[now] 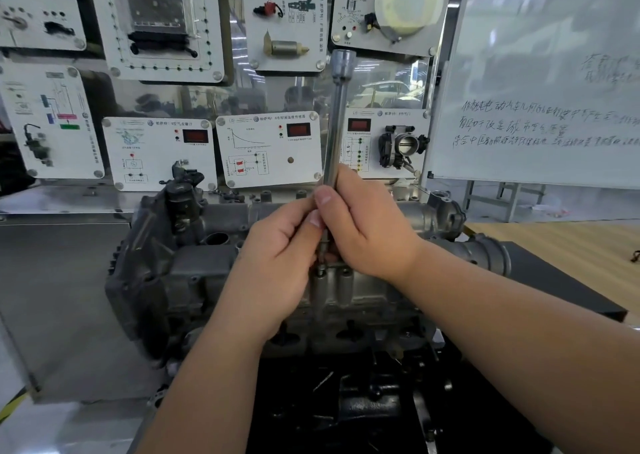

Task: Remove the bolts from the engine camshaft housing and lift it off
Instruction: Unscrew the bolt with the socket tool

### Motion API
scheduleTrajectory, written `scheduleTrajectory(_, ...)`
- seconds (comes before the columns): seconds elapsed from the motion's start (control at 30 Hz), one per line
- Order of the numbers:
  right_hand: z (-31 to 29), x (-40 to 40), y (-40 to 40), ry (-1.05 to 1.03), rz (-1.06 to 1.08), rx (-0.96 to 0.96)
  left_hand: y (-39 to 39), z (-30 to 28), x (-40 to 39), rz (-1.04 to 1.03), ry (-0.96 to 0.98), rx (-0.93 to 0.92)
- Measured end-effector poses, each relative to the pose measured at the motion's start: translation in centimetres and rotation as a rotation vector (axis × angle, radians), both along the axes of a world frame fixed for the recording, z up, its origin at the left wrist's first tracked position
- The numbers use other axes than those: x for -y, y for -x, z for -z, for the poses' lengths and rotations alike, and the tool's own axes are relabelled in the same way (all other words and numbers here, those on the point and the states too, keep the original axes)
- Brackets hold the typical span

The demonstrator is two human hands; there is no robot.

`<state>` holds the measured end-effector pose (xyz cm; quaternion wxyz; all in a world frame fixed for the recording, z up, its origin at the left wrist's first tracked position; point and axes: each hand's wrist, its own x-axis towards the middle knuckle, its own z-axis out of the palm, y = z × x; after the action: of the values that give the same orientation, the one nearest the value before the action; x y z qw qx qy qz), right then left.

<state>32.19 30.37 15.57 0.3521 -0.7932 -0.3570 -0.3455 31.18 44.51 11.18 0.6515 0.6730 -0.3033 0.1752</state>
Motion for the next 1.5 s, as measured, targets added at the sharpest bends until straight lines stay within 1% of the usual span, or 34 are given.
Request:
scheduleTrajectory(0.17, -0.3, 0.0, 0.2, -0.012, 0.021, -0.011, -0.1, 0.2, 0.5, -0.042, 0.066, -0.001)
scheduleTrajectory(0.27, -0.5, -0.3, 0.4, -0.067, -0.029, -0.144, -0.1, 0.1, 0.4, -0.073, 0.079, 0.021)
scheduleTrajectory(0.33, -0.2, -0.4, 0.6, -0.1, -0.046, -0.178, 0.0, 0.0, 0.3, -0.1, 0.071, 0.042)
scheduleTrajectory(0.5, 0.7, -0.4, 1.1, -0.165, 0.012, -0.13, 0.5, -0.1, 0.5, -0.126, -0.044, 0.058)
scheduleTrajectory(0.67, 0.9, -0.3, 1.2, -0.141, 0.025, -0.147, 0.4, 0.1, 0.2, -0.075, -0.006, -0.034)
scheduleTrajectory(0.8, 0.7, -0.3, 1.5, -0.166, 0.0, -0.166, 0.8, -0.1, 0.5, -0.143, -0.052, 0.028)
scheduleTrajectory(0.87, 0.7, -0.3, 1.6, -0.176, -0.003, -0.183, 1.0, -0.1, 0.6, -0.164, -0.047, 0.029)
scheduleTrajectory(0.97, 0.6, -0.3, 1.7, -0.167, 0.013, -0.155, 0.9, -0.1, 0.8, -0.153, -0.023, 0.042)
scheduleTrajectory(1.07, 0.6, -0.3, 1.6, -0.143, 0.024, -0.178, 0.7, 0.1, 0.9, -0.145, 0.008, 0.047)
scheduleTrajectory(1.23, 0.9, -0.4, 1.6, -0.119, -0.005, -0.188, 0.7, 0.1, 0.6, -0.092, -0.06, 0.076)
scheduleTrajectory(1.4, 0.9, -0.4, 1.7, -0.119, -0.045, -0.184, 0.6, 0.1, 0.5, -0.156, -0.057, 0.078)
scheduleTrajectory(1.5, 1.1, -0.4, 1.6, -0.146, -0.051, -0.147, 0.6, 0.2, 0.8, -0.188, -0.016, 0.082)
